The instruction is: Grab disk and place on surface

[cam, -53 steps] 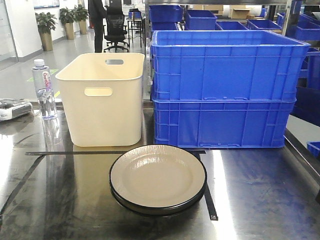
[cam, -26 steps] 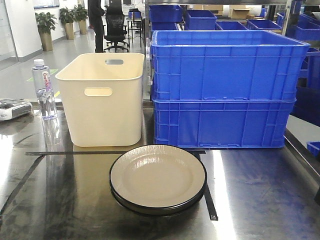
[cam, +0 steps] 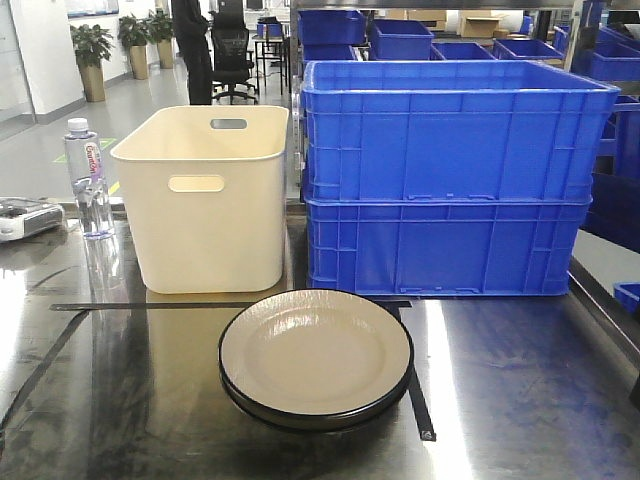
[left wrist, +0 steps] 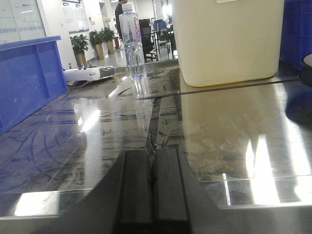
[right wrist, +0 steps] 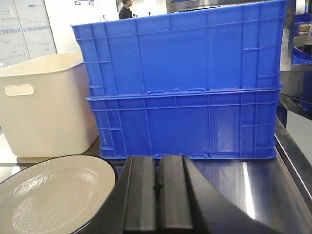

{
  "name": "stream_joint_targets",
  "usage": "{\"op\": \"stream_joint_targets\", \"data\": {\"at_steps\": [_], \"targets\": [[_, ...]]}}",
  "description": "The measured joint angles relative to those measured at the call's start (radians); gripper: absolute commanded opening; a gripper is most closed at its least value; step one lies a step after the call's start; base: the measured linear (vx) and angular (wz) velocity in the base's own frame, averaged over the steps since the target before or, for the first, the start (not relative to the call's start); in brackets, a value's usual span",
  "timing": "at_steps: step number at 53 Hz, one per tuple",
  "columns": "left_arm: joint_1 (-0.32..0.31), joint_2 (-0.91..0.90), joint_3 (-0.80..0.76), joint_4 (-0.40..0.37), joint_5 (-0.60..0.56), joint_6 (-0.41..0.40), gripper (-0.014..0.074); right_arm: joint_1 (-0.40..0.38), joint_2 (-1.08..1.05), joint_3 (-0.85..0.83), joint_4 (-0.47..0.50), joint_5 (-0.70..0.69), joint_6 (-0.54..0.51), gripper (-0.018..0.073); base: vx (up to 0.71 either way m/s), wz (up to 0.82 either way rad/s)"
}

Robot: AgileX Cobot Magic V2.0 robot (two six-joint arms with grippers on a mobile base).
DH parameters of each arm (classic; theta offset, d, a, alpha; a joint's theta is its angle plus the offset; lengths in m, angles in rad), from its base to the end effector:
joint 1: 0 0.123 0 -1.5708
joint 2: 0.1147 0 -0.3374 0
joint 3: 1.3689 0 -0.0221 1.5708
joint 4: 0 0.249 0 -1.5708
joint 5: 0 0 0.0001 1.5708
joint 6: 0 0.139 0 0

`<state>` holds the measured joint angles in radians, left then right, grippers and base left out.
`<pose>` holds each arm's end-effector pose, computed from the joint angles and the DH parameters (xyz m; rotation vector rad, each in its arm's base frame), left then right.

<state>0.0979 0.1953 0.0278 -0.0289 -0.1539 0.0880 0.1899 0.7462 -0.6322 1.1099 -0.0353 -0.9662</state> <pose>0.0670 0.0072 0.2165 -0.0334 1.5539 0.1278 0.1663 0.0276 0.3927 -0.0120 1.5867 0.2356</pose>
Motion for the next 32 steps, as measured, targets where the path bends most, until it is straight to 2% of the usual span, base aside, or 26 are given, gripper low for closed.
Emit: {"op": "stream_joint_targets", "data": {"at_steps": [12,16,20,28,32], "targets": [[0.0,0.0,0.0,0.0,0.0,0.0,-0.0001,0.0,-0.006,0.009,-0.002,-0.007,0.0,-0.0009,0.0,0.0],[0.0,0.0,0.0,0.0,0.0,0.0,-0.0001,0.0,-0.03,0.053,-0.062,-0.008,0.033,-0.0009,0.0,0.0],[0.0,0.0,0.0,0.0,0.0,0.0,-0.0001,0.0,-0.076,0.127,-0.211,-0.007,0.153,-0.0009,0.0,0.0],[0.0,0.0,0.0,0.0,0.0,0.0,-0.0001,0.0,-0.229,0.326,-0.626,0.0,0.573,-0.0009,0.0,0.0],[0.0,0.0,0.0,0.0,0.0,0.0,-0.0001,0.0,-0.313,0.431,-0.802,-0.012,0.766,-0.0009,0.0,0.0]]}}
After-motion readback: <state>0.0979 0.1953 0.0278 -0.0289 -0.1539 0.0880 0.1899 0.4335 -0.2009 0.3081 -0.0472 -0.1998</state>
